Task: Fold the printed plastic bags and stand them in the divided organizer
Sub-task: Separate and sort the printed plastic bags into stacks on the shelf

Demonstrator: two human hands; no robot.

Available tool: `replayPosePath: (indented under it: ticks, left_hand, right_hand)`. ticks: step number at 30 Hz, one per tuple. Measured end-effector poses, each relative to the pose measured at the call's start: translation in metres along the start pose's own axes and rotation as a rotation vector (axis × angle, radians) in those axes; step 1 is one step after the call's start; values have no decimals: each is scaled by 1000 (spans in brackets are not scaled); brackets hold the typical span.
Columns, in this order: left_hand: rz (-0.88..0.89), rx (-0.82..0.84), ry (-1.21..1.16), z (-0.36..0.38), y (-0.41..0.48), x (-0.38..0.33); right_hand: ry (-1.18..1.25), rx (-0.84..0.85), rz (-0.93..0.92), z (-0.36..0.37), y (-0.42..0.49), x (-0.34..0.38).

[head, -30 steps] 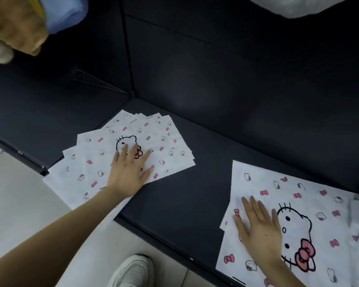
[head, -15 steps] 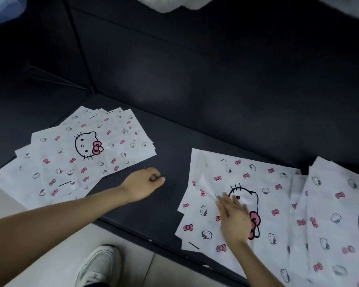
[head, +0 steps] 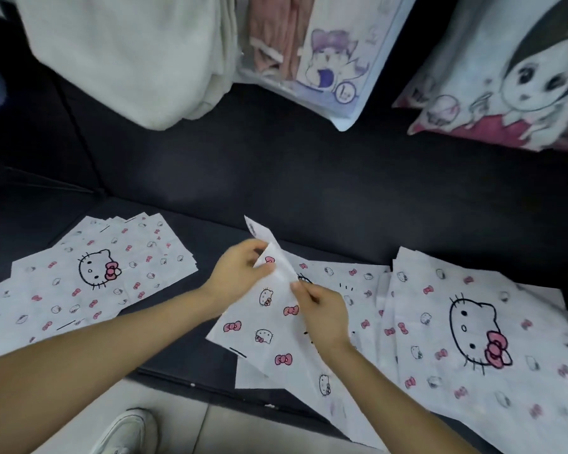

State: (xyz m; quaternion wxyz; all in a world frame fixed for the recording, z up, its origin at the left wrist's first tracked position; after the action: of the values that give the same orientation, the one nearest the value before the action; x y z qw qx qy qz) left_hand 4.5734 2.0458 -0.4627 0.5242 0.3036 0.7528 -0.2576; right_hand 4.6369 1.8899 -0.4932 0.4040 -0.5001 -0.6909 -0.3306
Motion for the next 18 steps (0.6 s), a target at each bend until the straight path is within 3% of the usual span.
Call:
replayPosePath:
  ticks: [8, 13, 18]
  left_hand:
    - [193, 135, -67, 65, -40, -108]
    - [275, 115, -150, 115, -61, -167]
    - [155, -33, -280, 136, -63, -196]
  right_hand:
    - [198, -104, 55, -130, -9, 19]
    - [225, -99, 280, -201, -51, -11]
    - [359, -6, 182, -222, -93, -33]
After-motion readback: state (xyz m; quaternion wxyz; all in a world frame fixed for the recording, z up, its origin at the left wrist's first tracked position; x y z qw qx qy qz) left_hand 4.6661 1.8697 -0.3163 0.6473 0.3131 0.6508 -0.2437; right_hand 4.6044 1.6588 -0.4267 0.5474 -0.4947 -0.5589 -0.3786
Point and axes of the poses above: each hand's wrist, its own y-axis towards the middle knuckle, its own z-axis out of the palm, x = y × z, the point moved 3 cm from there along y, towards the middle knuckle, and after that the axes turned 13 degrees about -x, right-handed, at the moved point
